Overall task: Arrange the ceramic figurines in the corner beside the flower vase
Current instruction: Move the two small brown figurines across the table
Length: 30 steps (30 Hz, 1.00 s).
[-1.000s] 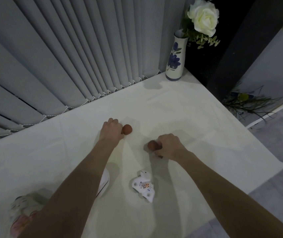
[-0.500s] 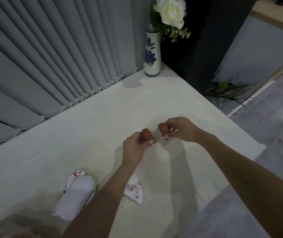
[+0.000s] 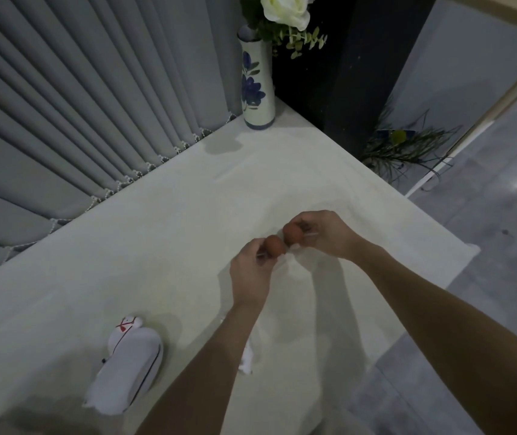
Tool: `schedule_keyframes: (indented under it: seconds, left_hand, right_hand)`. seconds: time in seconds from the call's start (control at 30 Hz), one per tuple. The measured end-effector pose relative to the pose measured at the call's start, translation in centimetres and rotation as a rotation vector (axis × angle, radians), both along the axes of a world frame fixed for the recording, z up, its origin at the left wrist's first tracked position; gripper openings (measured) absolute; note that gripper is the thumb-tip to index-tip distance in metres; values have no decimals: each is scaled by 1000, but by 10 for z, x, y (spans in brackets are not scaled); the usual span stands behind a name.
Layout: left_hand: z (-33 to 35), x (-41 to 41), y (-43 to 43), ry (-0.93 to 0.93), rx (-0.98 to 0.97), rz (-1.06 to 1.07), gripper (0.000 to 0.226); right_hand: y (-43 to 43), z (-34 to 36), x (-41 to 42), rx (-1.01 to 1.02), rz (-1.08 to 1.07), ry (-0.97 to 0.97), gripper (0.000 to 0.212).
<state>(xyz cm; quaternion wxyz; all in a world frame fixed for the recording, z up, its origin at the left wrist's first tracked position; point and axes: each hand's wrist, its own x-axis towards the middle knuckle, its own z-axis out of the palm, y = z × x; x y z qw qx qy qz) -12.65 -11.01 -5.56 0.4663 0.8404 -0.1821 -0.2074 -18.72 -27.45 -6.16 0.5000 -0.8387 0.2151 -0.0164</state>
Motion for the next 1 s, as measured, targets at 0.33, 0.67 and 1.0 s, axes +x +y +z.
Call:
schedule_keyframes:
  seconds: [0.33,0.67,1.0]
  left_hand:
    - [-8,2,0,14,20,-10,17]
    - [5,10,35,-6,69,-79,55]
    - [49,38,113,-160,131,80,53]
  right_hand:
    - [0,-2,1,148,-20,36,27]
    - [-12,26,-7,162,26,-14,52]
    - [35,91,39,-97,81,-214,36]
